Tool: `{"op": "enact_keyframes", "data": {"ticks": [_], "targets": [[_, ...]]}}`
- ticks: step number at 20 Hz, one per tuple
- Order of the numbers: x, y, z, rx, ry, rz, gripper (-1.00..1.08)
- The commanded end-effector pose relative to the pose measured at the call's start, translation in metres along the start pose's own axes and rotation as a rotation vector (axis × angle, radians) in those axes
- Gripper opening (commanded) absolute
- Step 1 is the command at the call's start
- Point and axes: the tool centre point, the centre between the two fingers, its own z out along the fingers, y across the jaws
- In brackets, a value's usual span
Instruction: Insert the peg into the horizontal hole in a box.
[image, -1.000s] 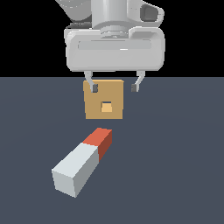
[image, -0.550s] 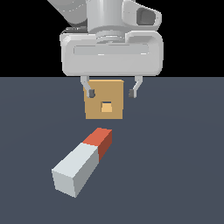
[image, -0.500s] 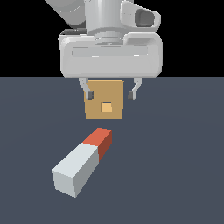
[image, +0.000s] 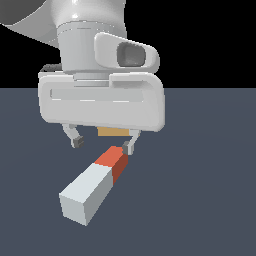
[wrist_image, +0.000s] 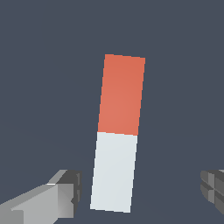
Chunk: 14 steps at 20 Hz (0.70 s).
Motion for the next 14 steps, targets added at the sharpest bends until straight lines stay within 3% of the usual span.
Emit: {"op": "enact_keyframes", "data": {"ticks": [1, 7, 14], "targets": [[-0.013, -0.008, 0.013, 0.001, 0.001, 0.043, 1.0], [-0.029, -0.019, 0.03, 0.003, 0.004, 0.099, 1.0], [-0.028, -0.019, 0.03, 0.003, 0.005, 0.098, 1.0]]}}
